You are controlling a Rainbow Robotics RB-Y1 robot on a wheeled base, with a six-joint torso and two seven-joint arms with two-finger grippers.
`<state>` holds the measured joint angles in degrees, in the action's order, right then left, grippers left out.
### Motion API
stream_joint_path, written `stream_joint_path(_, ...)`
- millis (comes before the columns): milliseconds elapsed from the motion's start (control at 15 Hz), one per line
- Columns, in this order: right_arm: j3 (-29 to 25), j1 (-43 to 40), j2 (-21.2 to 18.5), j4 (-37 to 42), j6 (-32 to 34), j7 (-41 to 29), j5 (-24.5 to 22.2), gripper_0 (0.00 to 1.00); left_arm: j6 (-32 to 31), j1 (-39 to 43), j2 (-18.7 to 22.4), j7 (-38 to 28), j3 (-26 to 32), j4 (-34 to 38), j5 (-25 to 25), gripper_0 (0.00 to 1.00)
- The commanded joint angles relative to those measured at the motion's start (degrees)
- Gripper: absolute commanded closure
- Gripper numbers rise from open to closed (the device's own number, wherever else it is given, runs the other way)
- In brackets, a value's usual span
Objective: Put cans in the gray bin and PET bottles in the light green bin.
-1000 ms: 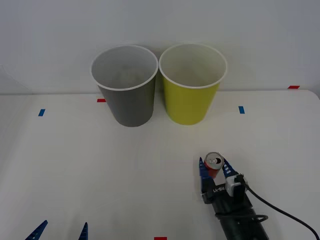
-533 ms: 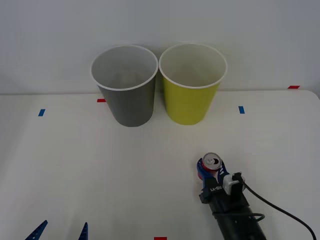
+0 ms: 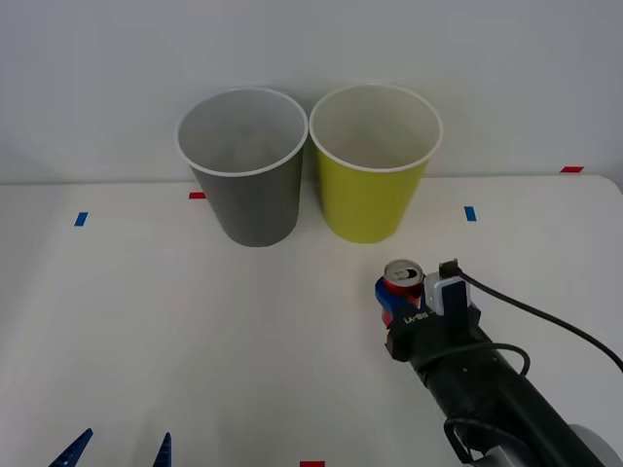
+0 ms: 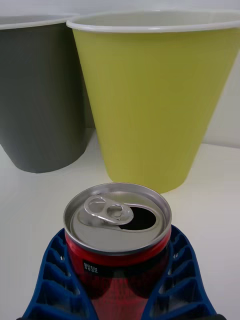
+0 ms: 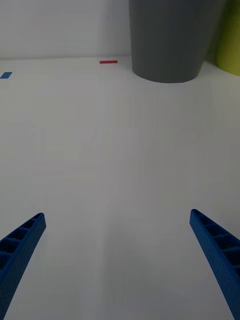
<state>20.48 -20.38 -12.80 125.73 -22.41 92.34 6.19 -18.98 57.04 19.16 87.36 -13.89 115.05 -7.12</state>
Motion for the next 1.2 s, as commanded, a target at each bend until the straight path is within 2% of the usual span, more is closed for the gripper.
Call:
stream_joint_path(67, -1.05, 6.67, 0.76, 12.26, -21.10, 0.03, -0.56, 0.90, 0.00, 0.00, 0.00, 0.00, 0.00, 0.00, 0.00, 0.00)
stream_joint_path(200, -1.14, 11.76, 2.34, 16.04, -31.47, 0.12, -0.74, 0.90, 0.00, 0.00, 0.00, 0.00, 0.00, 0.00, 0.00, 0.00)
stream_joint_path(533, -1.67, 23.98, 5.68, 17.27, -43.86, 1.35, -0.47, 0.91, 0.00, 0.00, 0.00, 0.00, 0.00, 0.00, 0.00, 0.00)
stream_joint_path(733, -0.62, 35.41, 6.91, 16.91, -53.44, 0.56, -2.76, 0.91, 0.00, 0.00, 0.00, 0.00, 0.00, 0.00, 0.00, 0.00)
stream_joint_path(800, -0.53, 38.75, 7.70, 15.51, -54.76, 0.03, -2.58, 0.91, 0.00, 0.00, 0.00, 0.00, 0.00, 0.00, 0.00, 0.00)
stream_joint_path(933, -0.53, 45.51, 8.76, 9.18, -52.65, 0.21, -0.83, 0.91, 0.00, 0.00, 0.00, 0.00, 0.00, 0.00, 0.00, 0.00)
stream_joint_path(1200, -1.41, 54.65, 7.97, -0.93, -50.28, -0.50, 3.22, 0.91, 0.00, 0.00, 0.00, 0.00, 0.00, 0.00, 0.00, 0.00)
